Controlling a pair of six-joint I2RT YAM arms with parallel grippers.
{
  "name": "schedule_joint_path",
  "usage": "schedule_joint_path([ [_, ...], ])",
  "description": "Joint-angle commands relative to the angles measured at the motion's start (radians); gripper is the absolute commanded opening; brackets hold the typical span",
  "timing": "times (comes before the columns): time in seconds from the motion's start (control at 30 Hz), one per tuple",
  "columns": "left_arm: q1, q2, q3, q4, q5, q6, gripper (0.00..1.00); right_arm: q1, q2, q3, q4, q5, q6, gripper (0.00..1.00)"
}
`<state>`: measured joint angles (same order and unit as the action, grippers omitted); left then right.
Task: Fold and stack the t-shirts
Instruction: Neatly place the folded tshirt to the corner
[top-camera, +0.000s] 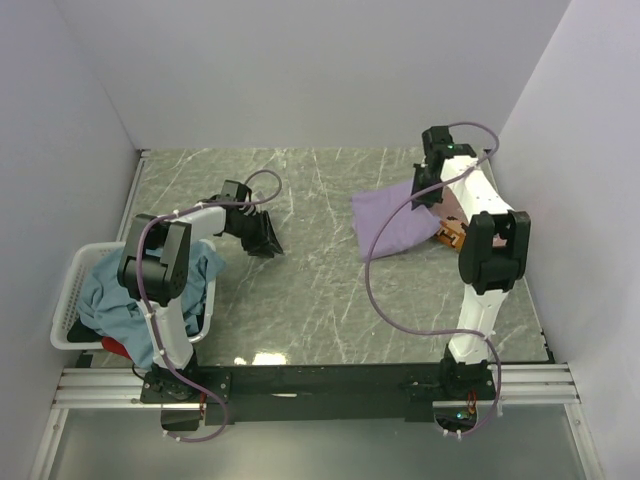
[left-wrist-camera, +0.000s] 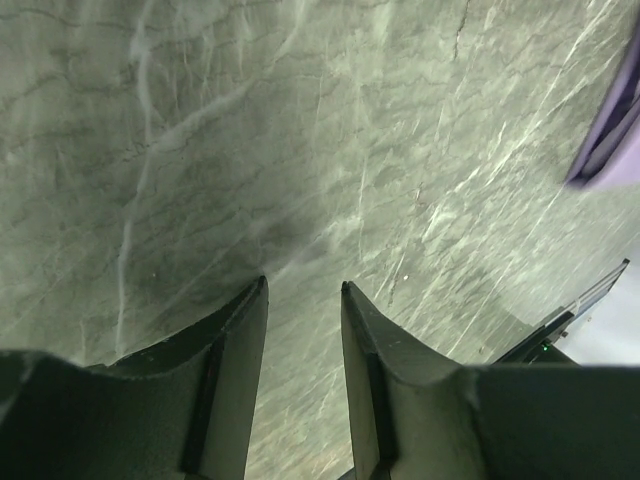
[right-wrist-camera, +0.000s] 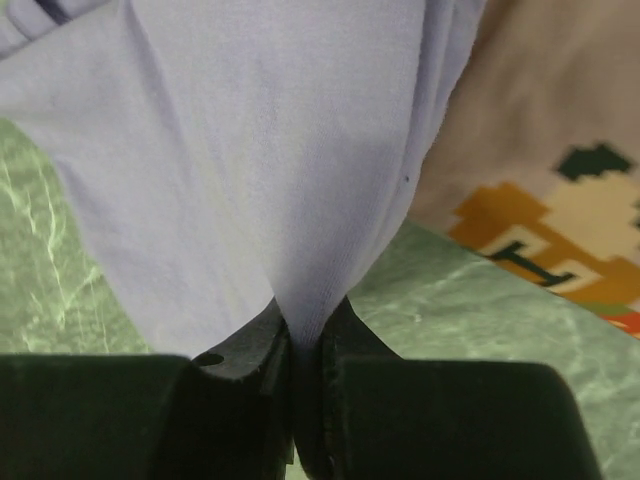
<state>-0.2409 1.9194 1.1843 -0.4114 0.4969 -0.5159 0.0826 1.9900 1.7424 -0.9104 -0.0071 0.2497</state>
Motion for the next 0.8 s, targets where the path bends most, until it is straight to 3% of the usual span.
schedule_joint_path([
  [0.0, 0.002, -0.042, -0.025, 0.032, 0.020, 0.020, 0.41, -0.049, -0.056, 0.091, -0.053, 0.082, 0.048, 0.00],
  [0.47, 0.002, -0.059, -0.097, 0.080, 0.028, 0.004, 0.41, -0.078, 0.079, 0.532, -0.208, 0.151, 0.062, 0.00],
  [0.77, 0.002, -0.072, -0.161, 0.118, 0.038, -0.013, 0.41, -0.153, -0.005, 0.407, -0.173, 0.124, 0.051, 0.00],
])
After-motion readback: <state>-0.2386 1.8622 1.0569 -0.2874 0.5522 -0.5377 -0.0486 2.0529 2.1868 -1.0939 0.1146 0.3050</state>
